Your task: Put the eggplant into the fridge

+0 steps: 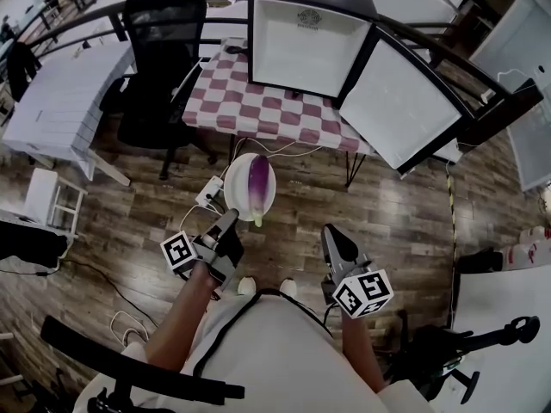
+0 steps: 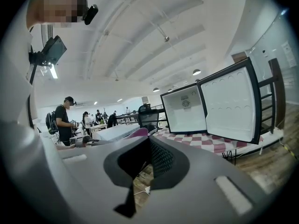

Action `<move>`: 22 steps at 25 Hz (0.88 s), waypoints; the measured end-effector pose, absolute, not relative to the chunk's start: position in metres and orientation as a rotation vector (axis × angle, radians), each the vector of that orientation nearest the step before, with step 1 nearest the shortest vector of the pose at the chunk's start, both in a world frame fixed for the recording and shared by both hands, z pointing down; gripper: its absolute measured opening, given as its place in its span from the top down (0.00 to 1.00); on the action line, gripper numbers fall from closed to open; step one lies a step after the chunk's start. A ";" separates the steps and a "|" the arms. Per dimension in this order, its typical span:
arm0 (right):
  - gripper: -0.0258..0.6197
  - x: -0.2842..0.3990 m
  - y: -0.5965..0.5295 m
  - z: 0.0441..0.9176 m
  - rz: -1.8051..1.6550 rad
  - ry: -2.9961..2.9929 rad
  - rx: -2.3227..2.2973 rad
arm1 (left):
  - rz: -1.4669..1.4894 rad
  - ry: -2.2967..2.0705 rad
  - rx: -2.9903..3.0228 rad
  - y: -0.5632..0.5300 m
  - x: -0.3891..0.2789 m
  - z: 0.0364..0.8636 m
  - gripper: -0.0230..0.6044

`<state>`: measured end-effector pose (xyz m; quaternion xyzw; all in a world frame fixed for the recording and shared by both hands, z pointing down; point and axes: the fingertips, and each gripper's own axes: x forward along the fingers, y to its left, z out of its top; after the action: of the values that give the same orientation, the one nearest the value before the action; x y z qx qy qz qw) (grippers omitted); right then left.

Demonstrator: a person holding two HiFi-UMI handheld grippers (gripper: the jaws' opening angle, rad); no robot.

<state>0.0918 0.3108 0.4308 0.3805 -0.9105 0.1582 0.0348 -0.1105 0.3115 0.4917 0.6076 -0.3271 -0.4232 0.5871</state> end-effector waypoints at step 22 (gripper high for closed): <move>0.95 0.034 0.345 0.444 0.516 -2.747 1.237 | -0.945 -0.721 1.423 0.332 -0.168 0.505 0.91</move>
<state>0.0340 0.3452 0.4442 0.4044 -0.8979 0.1688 0.0423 -0.1683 0.3322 0.5048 0.6138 -0.3109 -0.4077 0.6003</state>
